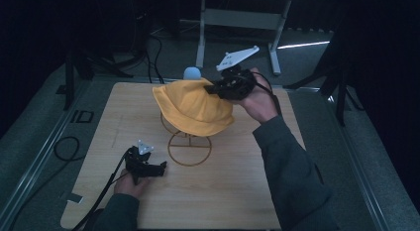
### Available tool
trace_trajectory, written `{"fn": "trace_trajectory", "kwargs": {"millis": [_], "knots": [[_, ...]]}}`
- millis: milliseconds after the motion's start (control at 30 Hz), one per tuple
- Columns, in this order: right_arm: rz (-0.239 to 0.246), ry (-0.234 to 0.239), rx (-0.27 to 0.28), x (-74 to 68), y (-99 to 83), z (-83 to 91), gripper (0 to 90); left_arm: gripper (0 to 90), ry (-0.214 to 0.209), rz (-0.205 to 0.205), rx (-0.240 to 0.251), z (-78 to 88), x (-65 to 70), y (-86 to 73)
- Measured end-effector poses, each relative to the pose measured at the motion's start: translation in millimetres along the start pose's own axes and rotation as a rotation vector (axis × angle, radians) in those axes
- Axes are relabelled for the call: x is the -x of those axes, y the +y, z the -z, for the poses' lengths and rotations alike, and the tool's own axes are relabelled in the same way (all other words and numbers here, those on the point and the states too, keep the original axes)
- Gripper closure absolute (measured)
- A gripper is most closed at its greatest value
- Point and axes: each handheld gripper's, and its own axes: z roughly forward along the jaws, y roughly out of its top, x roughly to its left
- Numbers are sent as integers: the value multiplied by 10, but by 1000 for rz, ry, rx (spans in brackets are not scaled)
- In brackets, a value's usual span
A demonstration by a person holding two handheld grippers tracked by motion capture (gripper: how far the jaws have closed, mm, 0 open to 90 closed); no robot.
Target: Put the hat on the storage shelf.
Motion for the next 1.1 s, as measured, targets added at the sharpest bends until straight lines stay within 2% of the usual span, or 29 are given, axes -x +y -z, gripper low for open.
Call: {"fn": "trace_trajectory", "kwargs": {"millis": [300,400,500,533,567,600,733,833,933,967,1000,1033,1067,1100], "knots": [[14,8,-8,-100,179,-247,767,19,0,0,0,0,0,0],[41,3,-44,-167,266,-383,732,19,0,0,0,0,0,0],[55,8,-61,-190,281,-441,729,19,1,3,2,-1,2,0],[64,15,-92,-219,278,-507,722,19,1,4,3,-2,2,0],[64,15,-92,-219,278,-507,722,19,1,4,3,-2,2,0],[70,16,-119,-240,258,-560,718,19,1,6,5,-3,4,-1],[60,34,-137,-241,243,-589,712,19,0,5,4,-2,3,-1],[69,42,-145,-254,250,-578,709,19,0,3,2,-1,2,0],[73,63,-153,-266,245,-560,646,19,0,2,2,-1,2,0],[64,69,-151,-261,245,-554,608,19,0,2,2,-1,2,0],[54,63,-154,-255,248,-544,495,19,0,3,2,-1,2,-1],[54,63,-154,-255,248,-544,495,19,0,3,2,-1,2,-1],[35,51,-143,-252,250,-525,411,19,0,3,3,-1,2,-1],[35,51,-143,-252,250,-525,411,19,0,3,3,-1,2,-1]]}}
